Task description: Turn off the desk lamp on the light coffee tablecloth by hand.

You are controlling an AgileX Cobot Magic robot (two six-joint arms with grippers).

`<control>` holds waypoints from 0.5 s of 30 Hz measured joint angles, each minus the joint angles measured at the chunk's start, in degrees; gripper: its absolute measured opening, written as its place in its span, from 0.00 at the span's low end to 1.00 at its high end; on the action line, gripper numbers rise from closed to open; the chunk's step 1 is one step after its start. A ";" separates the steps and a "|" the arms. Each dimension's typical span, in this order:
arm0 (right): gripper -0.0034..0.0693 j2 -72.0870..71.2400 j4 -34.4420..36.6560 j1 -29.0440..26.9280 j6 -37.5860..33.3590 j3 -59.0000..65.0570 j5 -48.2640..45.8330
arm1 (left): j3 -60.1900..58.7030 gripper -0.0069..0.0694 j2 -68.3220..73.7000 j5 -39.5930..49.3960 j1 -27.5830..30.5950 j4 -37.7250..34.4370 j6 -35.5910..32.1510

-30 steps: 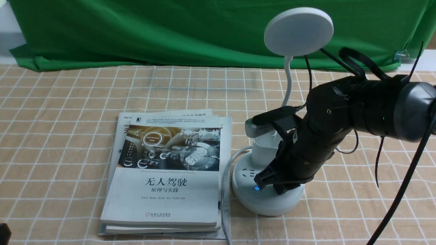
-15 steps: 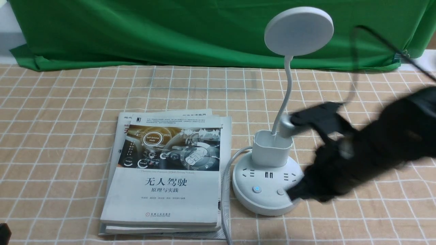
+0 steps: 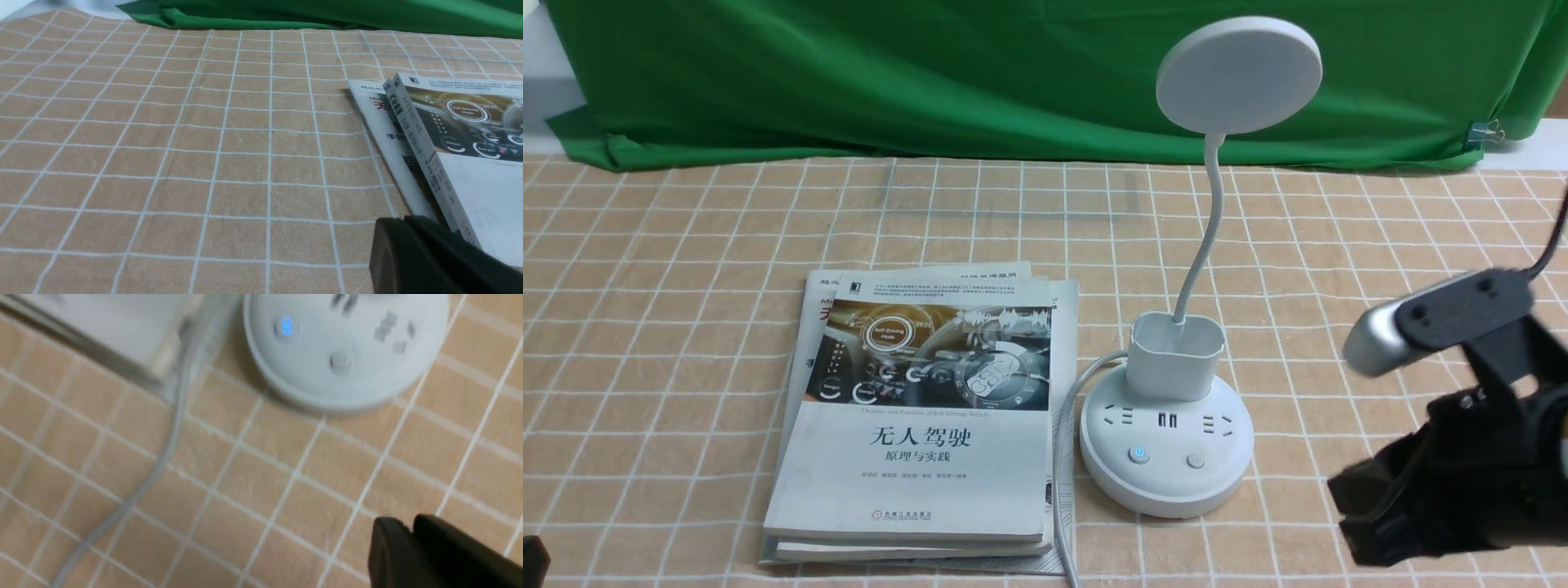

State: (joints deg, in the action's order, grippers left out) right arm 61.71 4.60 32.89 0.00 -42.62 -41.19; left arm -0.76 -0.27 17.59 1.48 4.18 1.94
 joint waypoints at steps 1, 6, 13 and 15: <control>0.17 -0.49 0.00 0.05 0.00 0.00 1.07 | 0.00 0.10 0.00 0.00 0.00 0.00 0.00; 0.18 -2.56 -0.20 0.03 0.00 0.07 4.55 | 0.00 0.10 0.00 0.06 0.00 0.00 0.00; 0.09 -13.81 -0.67 -8.00 -2.62 6.00 10.45 | 0.00 0.10 0.00 0.03 0.00 0.00 0.00; 0.09 -16.87 -0.79 -10.46 -2.69 8.55 12.91 | 0.00 0.10 0.00 0.03 0.00 0.00 0.00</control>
State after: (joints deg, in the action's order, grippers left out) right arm 44.83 3.81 22.43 -2.69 -34.07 -28.28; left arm -0.76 -0.27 17.61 1.48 4.18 1.94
